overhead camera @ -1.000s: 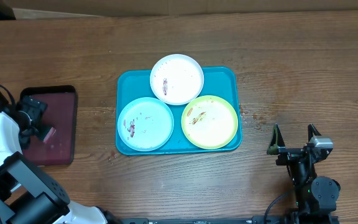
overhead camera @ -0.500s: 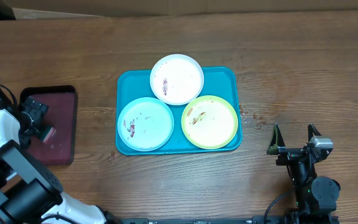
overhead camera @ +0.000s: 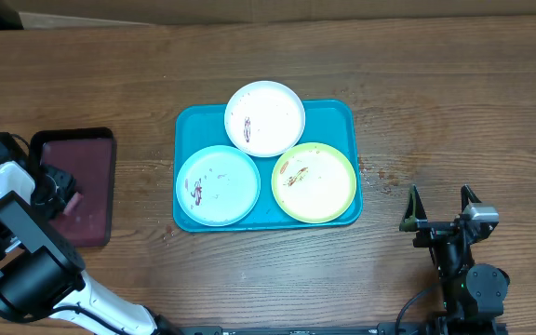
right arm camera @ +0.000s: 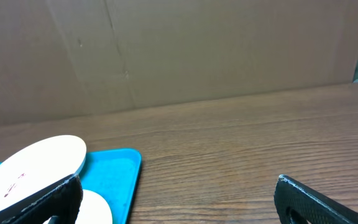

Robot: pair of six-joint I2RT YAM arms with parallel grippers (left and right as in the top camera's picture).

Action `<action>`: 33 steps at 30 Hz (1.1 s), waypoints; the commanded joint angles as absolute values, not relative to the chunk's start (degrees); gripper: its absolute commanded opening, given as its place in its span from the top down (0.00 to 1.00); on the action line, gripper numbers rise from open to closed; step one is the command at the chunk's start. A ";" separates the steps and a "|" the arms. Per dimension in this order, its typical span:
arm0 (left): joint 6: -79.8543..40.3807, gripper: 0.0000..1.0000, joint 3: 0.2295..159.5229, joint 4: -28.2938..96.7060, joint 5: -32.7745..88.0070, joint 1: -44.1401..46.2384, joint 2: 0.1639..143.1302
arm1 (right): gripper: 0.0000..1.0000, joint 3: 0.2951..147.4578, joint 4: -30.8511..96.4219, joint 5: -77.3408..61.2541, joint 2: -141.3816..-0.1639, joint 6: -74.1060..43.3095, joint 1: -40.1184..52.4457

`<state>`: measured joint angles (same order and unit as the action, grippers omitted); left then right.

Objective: Clean dirty plates on tray and stack at the side
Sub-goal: 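Lower the left gripper and grasp the green sponge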

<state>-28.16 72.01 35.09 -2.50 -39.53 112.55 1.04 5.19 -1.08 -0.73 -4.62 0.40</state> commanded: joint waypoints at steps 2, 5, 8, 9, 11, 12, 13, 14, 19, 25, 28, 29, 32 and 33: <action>-26.94 0.86 72.93 34.94 -5.15 -39.97 113.45 | 0.00 0.47 4.84 -0.69 -0.32 -4.45 0.69; -26.96 0.56 72.93 34.85 -6.59 -39.97 113.45 | 0.00 0.47 4.84 -0.69 -0.32 -4.45 0.69; -26.96 0.00 72.93 34.22 -6.61 -39.97 113.47 | 0.00 0.47 4.84 -0.69 -0.32 -4.45 0.69; -26.96 0.00 72.90 33.95 -6.61 -39.97 113.47 | 0.00 0.47 4.84 -0.69 -0.32 -4.45 0.69; -26.96 0.00 72.90 33.01 -6.61 -39.97 113.47 | 0.00 0.47 4.84 -0.69 -0.34 -4.45 0.69; -26.96 0.00 72.90 32.62 -6.61 -39.97 113.47 | 0.00 0.47 4.84 -0.69 -0.34 -4.45 0.69; -26.96 0.00 72.90 32.05 -6.63 -39.99 113.47 | 0.00 0.47 4.84 -0.69 -0.34 -4.45 0.69; -26.96 0.00 72.90 31.42 -6.63 -40.01 113.47 | 0.00 0.47 4.84 -0.69 -0.32 -4.45 0.69; -26.96 0.02 72.90 29.69 -6.61 -40.01 113.47 | 0.00 0.47 4.84 -0.69 -0.32 -4.45 0.69; -26.96 0.80 72.90 29.95 -6.59 -40.01 113.47 | 0.00 0.47 4.84 -0.69 -0.32 -4.45 0.69; -26.98 0.96 72.90 30.70 -6.57 -40.01 113.47 | 0.00 0.47 4.84 -0.69 -0.32 -4.45 0.69; -26.98 0.96 72.90 31.00 -6.57 -40.01 113.47 | 0.00 0.47 4.84 -0.69 -0.34 -4.45 0.69; -27.00 0.32 72.90 31.99 -6.28 -39.92 113.47 | 0.00 0.47 4.84 -0.69 -0.34 -4.45 0.69; -27.00 0.03 72.90 32.47 -5.91 -39.94 113.47 | 0.00 0.47 4.84 -0.69 -0.32 -4.45 0.69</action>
<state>-26.85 72.03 31.99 -5.85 -39.53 112.64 1.04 5.17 -1.06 -0.73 -4.60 0.43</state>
